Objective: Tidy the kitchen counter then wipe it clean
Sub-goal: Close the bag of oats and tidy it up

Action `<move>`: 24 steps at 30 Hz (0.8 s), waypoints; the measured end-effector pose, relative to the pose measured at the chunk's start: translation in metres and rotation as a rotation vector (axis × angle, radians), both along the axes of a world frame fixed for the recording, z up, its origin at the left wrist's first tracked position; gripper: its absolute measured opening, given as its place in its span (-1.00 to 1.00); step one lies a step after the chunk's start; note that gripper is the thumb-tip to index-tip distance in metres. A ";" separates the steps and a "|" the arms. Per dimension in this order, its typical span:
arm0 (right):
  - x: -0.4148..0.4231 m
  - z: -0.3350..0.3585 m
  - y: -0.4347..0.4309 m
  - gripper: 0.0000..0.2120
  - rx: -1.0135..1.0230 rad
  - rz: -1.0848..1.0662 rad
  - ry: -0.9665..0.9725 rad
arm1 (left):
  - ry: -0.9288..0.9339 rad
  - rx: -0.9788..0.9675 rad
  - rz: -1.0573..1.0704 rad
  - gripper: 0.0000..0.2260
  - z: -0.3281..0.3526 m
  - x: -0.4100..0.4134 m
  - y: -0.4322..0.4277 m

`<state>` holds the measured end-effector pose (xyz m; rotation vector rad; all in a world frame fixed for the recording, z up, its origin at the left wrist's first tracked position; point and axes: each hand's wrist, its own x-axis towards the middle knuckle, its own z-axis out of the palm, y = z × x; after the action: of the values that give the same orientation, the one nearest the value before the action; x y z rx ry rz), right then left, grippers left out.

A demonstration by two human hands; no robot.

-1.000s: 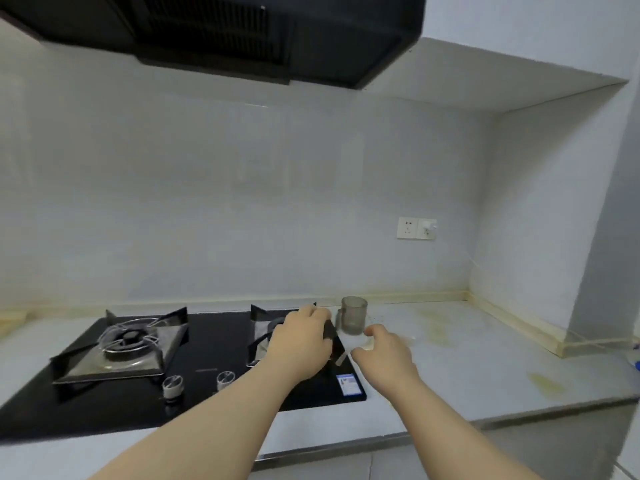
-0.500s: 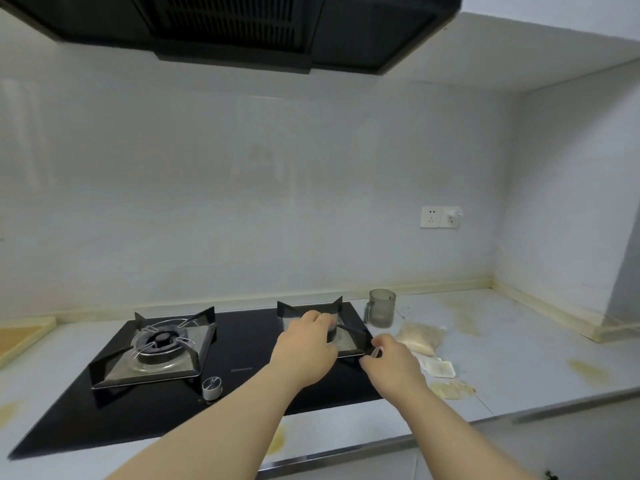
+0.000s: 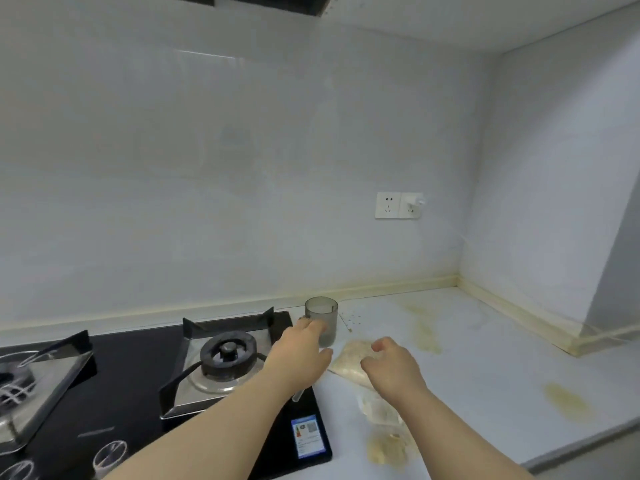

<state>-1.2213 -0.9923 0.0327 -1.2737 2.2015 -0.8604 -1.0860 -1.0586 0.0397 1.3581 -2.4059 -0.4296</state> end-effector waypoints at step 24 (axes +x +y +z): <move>-0.126 -0.115 -0.156 -0.53 0.211 -0.052 -0.214 | -0.216 0.460 0.204 -0.54 -0.127 -0.154 -0.146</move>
<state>-1.3470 -1.1484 -0.0822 -0.9819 2.0988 -0.7242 -1.2397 -1.2048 -0.0872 1.9109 -2.3904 -0.8584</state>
